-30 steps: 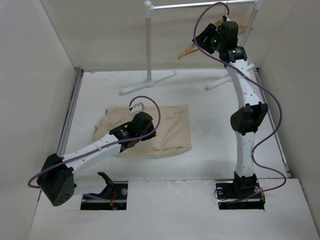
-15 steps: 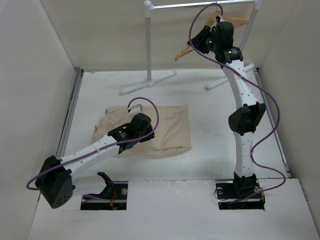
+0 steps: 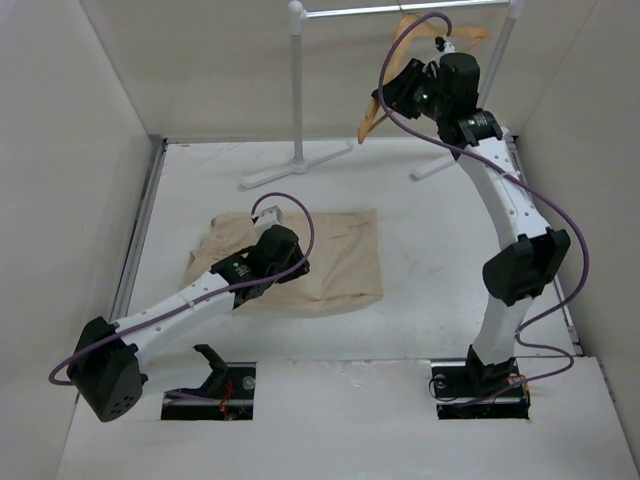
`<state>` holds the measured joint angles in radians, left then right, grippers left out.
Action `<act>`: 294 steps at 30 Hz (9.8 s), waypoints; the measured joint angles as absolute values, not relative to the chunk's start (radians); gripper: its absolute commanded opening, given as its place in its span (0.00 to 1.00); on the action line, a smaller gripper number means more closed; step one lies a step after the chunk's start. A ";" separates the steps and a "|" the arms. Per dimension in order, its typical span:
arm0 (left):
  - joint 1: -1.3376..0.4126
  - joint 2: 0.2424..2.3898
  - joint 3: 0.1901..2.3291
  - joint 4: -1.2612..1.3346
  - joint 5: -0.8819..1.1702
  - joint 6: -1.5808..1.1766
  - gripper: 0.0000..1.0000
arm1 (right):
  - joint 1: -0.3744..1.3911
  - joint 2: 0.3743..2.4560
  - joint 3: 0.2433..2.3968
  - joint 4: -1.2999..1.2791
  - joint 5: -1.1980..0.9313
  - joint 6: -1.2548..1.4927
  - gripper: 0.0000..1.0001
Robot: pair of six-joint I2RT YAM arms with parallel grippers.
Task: Place the trousers on the hanger
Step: Pick up the hanger from the clothesline, then place the trousers on the hanger, then place the hanger at the clothesline, then reset both arms
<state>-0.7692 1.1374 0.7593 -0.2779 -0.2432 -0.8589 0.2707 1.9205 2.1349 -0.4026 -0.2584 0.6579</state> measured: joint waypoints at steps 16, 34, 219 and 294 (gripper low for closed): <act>-0.688 1.131 0.873 -0.284 -0.218 -0.831 0.40 | 0.296 1.776 1.791 -0.053 -0.315 0.778 0.14; -0.644 1.232 1.163 -0.316 -0.207 -0.810 0.58 | 0.262 1.476 1.382 0.245 -0.399 0.937 0.13; -0.825 1.256 1.746 -0.373 -0.392 -0.468 1.00 | 0.686 1.222 1.163 -0.016 -0.196 1.013 0.13; -0.790 1.310 0.865 -0.361 -0.260 -0.821 1.00 | 0.205 0.709 0.520 -0.587 0.173 0.863 1.00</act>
